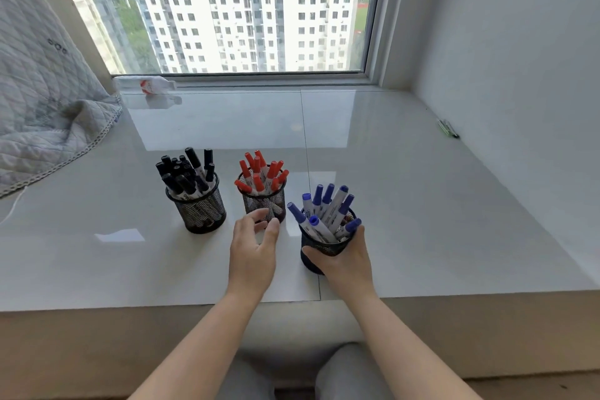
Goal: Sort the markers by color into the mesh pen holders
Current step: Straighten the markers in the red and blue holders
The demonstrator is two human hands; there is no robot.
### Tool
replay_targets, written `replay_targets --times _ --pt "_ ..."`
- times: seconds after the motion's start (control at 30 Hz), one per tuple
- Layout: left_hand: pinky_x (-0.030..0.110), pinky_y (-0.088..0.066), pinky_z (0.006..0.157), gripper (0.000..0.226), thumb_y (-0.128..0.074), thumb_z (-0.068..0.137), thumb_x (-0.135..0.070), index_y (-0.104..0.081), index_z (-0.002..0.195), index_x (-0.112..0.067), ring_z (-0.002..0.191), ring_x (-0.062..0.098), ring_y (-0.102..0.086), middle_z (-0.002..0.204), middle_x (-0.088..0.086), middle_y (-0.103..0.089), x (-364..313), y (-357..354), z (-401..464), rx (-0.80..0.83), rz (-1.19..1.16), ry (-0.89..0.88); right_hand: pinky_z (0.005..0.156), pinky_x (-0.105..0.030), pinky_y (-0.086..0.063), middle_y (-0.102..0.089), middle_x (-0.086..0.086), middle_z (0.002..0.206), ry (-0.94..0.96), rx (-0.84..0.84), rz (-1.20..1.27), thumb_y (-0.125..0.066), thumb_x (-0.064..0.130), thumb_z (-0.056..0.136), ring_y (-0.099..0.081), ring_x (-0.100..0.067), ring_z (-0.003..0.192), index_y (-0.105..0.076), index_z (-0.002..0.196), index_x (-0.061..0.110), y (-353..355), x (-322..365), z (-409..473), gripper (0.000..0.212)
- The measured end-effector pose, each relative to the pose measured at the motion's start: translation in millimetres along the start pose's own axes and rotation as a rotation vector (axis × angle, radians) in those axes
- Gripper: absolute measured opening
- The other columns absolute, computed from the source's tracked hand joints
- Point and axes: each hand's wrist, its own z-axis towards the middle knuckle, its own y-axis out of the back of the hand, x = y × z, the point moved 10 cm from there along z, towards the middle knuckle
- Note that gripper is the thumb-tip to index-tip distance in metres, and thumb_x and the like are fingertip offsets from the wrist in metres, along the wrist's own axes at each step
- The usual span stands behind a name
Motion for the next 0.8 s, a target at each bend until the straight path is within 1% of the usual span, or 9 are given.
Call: replay_targets --times 0.07,0.13,0.2,0.27,0.3,0.37,0.43,0.6,0.8 --pt "-0.001 -0.037 0.07 0.012 -0.053 0.092 -0.028 -0.051 0.099 -0.038 0.093 -0.01 -0.052 0.109 -0.006 -0.054 -23.4 4.2 -3.7 -0.024 -0.076 -0.08 0.084 -0.021 -0.045 -0.053 0.014 0.117 -0.003 0.026 0.039 -0.082 0.042 0.05 -0.053 -0.008 0.109 -0.038 0.117 0.037 1.7 -1.6 -1.0 0.08" --pt "0.001 -0.04 0.07 0.014 -0.056 0.089 -0.034 -0.049 0.098 -0.044 0.095 -0.011 -0.053 0.108 -0.009 -0.055 -43.7 6.6 -6.9 -0.025 -0.121 -0.165 0.089 -0.016 -0.039 -0.045 0.015 0.125 -0.006 0.065 0.086 -0.085 0.037 0.056 -0.046 -0.003 0.116 -0.027 0.135 0.033 5.4 -2.7 -3.9 0.098" --pt "0.006 -0.043 0.075 0.019 -0.058 0.084 -0.039 -0.052 0.102 -0.041 0.1 -0.006 -0.053 0.108 -0.015 -0.055 -60.9 5.9 -7.8 -0.012 -0.061 -0.244 0.091 -0.013 -0.034 -0.037 0.019 0.126 0.03 0.081 0.083 -0.077 0.049 0.063 -0.04 0.001 0.116 -0.016 0.143 0.03 13.9 4.9 -6.3 0.102" --pt "0.01 -0.039 0.081 0.026 -0.065 0.082 -0.034 -0.057 0.107 -0.031 0.103 0.002 -0.051 0.106 -0.017 -0.056 -80.2 1.4 -8.7 -0.003 0.142 -0.381 0.087 -0.013 -0.037 -0.038 0.021 0.124 0.078 0.032 0.109 -0.061 0.065 0.067 -0.043 0.004 0.112 -0.02 0.142 0.028 29.7 18.6 -3.5 0.092" --pt "0.014 -0.039 0.084 0.026 -0.067 0.082 -0.032 -0.061 0.106 -0.026 0.103 0.007 -0.051 0.104 -0.015 -0.059 -90.3 -3.9 -10.1 0.006 0.284 -0.474 0.083 -0.013 -0.041 -0.041 0.018 0.123 0.091 -0.006 0.129 -0.057 0.063 0.072 -0.046 0.002 0.11 -0.027 0.139 0.027 38.6 25.4 0.5 0.081" --pt "0.027 -0.044 0.084 0.025 -0.068 0.081 -0.033 -0.066 0.103 -0.021 0.104 0.016 -0.054 0.101 -0.009 -0.065 -103.8 -19.0 -13.0 0.046 0.55 -0.628 0.074 -0.012 -0.043 -0.05 0.009 0.117 0.11 -0.078 0.086 -0.056 0.044 0.085 -0.052 -0.005 0.103 -0.042 0.126 0.025 53.7 40.2 14.3 0.047" --pt "0.036 -0.045 0.085 0.026 -0.064 0.083 -0.038 -0.068 0.102 -0.021 0.106 0.018 -0.056 0.1 -0.007 -0.068 -104.3 -30.7 -11.1 0.112 0.695 -0.663 0.074 -0.018 -0.042 -0.054 0.004 0.11 0.105 -0.086 -0.066 -0.055 0.031 0.089 -0.054 -0.012 0.097 -0.05 0.118 0.02 60.8 53.0 33.8 0.031" --pt "0.03 -0.038 0.089 0.03 -0.051 0.089 -0.044 -0.063 0.109 -0.024 0.104 0.015 -0.052 0.103 -0.009 -0.064 -92.6 -44.3 -1.5 0.188 0.763 -0.64 0.077 -0.025 -0.043 -0.064 0.0 0.094 0.079 0.152 -0.373 -0.054 0.026 0.089 -0.056 -0.014 0.088 -0.062 0.109 0.014 40.9 68.8 66.5 0.025" --pt "0.028 -0.038 0.087 0.035 -0.048 0.091 -0.046 -0.058 0.116 -0.024 0.102 0.014 -0.05 0.109 -0.007 -0.061 -86.7 -55.3 13.9 0.238 0.77 -0.631 0.071 -0.025 -0.045 -0.066 -0.002 0.088 0.093 0.251 -0.433 -0.055 0.026 0.089 -0.062 -0.018 0.08 -0.063 0.102 0.013 24.4 71.6 71.5 0.02"
